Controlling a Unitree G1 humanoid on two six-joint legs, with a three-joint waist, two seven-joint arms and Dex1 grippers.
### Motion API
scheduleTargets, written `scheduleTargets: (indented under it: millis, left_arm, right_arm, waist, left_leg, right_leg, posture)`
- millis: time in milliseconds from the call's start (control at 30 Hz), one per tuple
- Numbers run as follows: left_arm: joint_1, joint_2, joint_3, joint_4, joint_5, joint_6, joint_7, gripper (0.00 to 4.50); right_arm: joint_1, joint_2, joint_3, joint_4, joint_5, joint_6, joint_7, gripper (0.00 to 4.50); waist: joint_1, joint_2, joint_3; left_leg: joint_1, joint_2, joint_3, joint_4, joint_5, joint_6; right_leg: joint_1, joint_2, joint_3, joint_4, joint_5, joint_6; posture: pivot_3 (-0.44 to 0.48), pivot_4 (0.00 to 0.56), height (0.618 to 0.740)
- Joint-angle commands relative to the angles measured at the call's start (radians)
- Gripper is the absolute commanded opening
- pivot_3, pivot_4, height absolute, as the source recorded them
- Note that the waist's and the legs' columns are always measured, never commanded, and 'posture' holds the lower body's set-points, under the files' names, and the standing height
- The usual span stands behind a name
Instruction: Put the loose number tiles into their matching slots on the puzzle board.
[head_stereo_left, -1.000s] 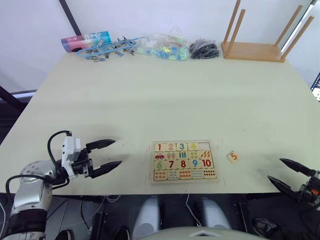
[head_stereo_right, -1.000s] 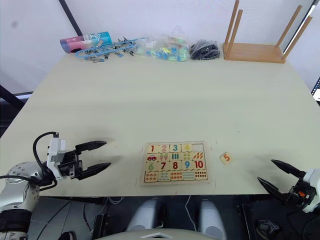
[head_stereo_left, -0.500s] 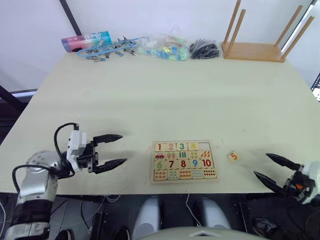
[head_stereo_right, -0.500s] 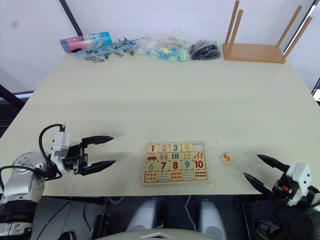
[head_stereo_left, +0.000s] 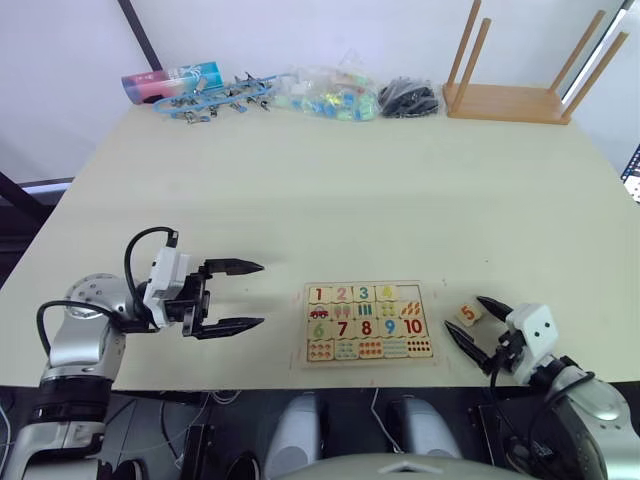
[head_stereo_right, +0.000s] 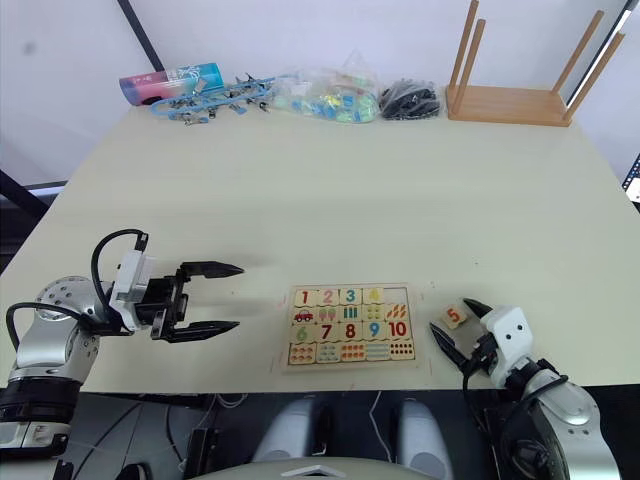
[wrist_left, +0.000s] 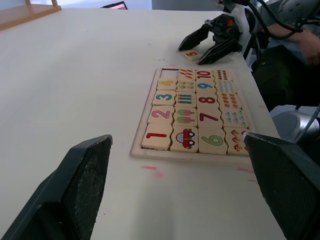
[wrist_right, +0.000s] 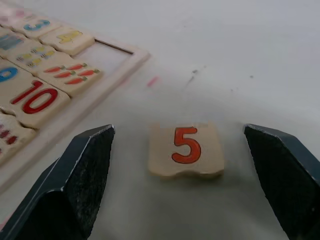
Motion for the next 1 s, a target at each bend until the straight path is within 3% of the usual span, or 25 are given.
scheduleTargets:
  millis: [33, 67, 100, 267, 533, 667, 900, 1000]
  left_arm:
    - [-0.009, 0.017, -0.008, -0.013, -0.03, -0.013, -0.032, 4.5]
    - [-0.009, 0.018, -0.009, -0.013, -0.032, -0.013, -0.032, 4.5]
    - [-0.009, 0.019, -0.009, -0.013, -0.033, -0.014, -0.032, 4.5]
    - [-0.01, 0.018, -0.008, -0.008, -0.036, -0.015, -0.032, 4.5]
    - [-0.008, 0.021, -0.012, -0.011, -0.041, -0.014, -0.032, 4.5]
    - [-0.013, 0.026, -0.019, -0.006, -0.043, -0.017, -0.032, 4.5]
    - [-0.023, 0.031, -0.027, 0.006, -0.045, -0.024, -0.032, 4.5]
    - [-0.023, 0.032, -0.028, 0.008, -0.045, -0.026, -0.032, 4.5]
  right_arm:
    - [0.001, 0.02, 0.002, -0.054, -0.026, 0.074, -0.094, 4.29]
    - [0.012, 0.025, 0.004, -0.068, -0.017, 0.091, -0.099, 3.79]
    - [0.02, 0.027, 0.005, -0.078, -0.009, 0.102, -0.103, 3.72]
    - [0.055, 0.054, 0.005, -0.121, 0.013, 0.133, -0.145, 1.49]
    - [0.004, 0.148, 0.024, -0.203, 0.003, 0.246, -0.311, 1.5]
    - [-0.027, 0.246, 0.054, -0.255, -0.02, 0.357, -0.454, 1.5]
    - [-0.01, 0.289, 0.079, -0.242, -0.049, 0.364, -0.508, 1.5]
    - [-0.009, 0.281, 0.092, -0.233, -0.056, 0.343, -0.5, 2.91]
  waist:
    - [0.0, 0.0, 0.0]
    - [0.0, 0.0, 0.0]
    - [0.0, 0.0, 0.0]
    - [0.001, -0.001, -0.001]
    - [-0.001, -0.001, -0.001]
    - [-0.001, -0.001, -0.001]
    - [-0.001, -0.001, -0.001]
    - [-0.001, -0.002, -0.001]
  left_leg:
    - [0.0, 0.0, 0.0, 0.0, 0.0, 0.0]
    - [0.0, 0.0, 0.0, 0.0, 0.0, 0.0]
    - [0.0, 0.0, 0.0, 0.0, 0.0, 0.0]
    - [0.0, 0.0, 0.0, 0.001, 0.0, 0.0]
    - [0.0, 0.001, -0.001, 0.001, 0.0, 0.0]
    - [-0.001, 0.001, -0.001, 0.001, 0.0, 0.0]
    - [-0.003, 0.0, -0.001, 0.001, 0.0, 0.0]
    - [-0.002, 0.001, -0.001, 0.001, 0.0, 0.0]
  right_leg:
    - [0.0, 0.0, 0.0, 0.0, 0.0, 0.0]
    - [0.0, 0.0, 0.0, 0.0, 0.0, 0.0]
    - [0.0, 0.0, 0.0, 0.0, 0.0, 0.0]
    - [0.0, 0.0, 0.0, 0.001, 0.0, 0.0]
    - [0.0, 0.001, 0.0, 0.001, 0.0, 0.0]
    - [-0.001, 0.001, -0.001, 0.001, 0.0, -0.001]
    - [-0.002, 0.001, 0.0, 0.001, 0.0, 0.0]
    - [-0.002, 0.001, -0.001, 0.001, 0.0, 0.0]
  posture:
    - [0.0, 0.15, 0.737]
    - [0.0, 0.15, 0.737]
    - [0.0, 0.15, 0.737]
    - [0.0, 0.15, 0.737]
    - [0.0, 0.15, 0.737]
    - [0.0, 0.15, 0.737]
    - [0.0, 0.15, 0.737]
    - [0.0, 0.15, 0.737]
